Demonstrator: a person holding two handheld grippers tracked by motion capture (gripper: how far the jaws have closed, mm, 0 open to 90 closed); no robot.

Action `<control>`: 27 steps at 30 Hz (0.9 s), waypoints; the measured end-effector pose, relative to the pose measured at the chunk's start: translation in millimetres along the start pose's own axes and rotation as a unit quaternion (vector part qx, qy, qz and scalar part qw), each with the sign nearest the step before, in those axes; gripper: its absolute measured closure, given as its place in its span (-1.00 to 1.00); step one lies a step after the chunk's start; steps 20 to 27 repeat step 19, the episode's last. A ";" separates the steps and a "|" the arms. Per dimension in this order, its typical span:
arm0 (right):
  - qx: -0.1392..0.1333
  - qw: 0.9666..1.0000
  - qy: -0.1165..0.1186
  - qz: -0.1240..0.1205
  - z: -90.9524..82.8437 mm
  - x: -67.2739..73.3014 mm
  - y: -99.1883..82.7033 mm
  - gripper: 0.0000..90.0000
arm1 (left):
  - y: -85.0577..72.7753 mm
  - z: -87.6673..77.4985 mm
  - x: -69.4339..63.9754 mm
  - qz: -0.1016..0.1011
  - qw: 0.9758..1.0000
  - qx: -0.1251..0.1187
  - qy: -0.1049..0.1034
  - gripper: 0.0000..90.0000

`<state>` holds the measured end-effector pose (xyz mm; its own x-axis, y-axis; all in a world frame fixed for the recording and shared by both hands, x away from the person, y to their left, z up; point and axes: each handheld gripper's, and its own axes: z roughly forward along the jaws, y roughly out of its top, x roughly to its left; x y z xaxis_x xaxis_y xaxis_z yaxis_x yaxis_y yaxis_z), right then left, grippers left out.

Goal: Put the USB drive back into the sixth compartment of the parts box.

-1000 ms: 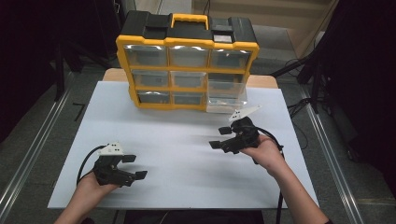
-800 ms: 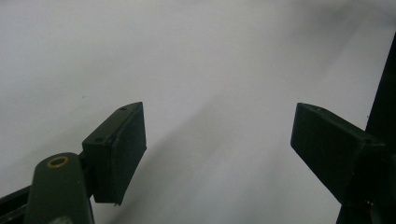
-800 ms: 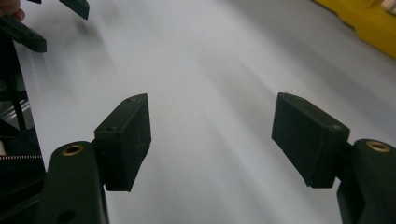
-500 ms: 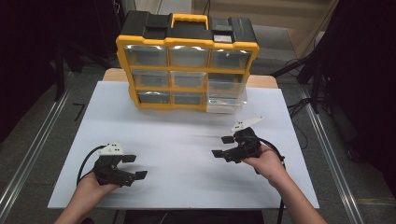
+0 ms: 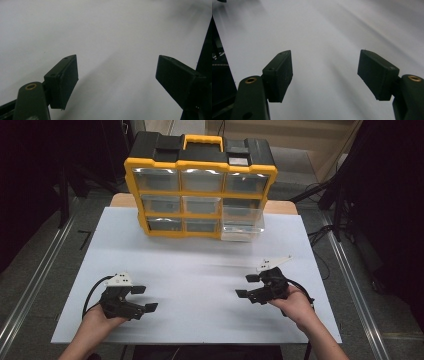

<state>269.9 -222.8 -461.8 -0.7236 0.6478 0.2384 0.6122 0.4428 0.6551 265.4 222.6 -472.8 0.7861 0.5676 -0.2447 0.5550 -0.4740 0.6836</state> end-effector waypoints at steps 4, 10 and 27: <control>-0.008 1.000 0.005 0.002 -1.7 -1.4 -8.1 -0.41 | 0.0 0.0 -0.2 0.000 1.000 -0.003 0.000 -0.57; -0.004 1.000 -0.006 0.004 -8.1 -4.2 -25.3 -0.41 | 0.2 -0.3 -0.6 0.001 1.000 -0.002 0.001 -0.57; 0.004 1.000 -0.016 0.015 -11.6 -9.5 -40.0 -0.41 | 0.5 0.0 -1.0 0.000 1.000 -0.005 -0.001 -0.57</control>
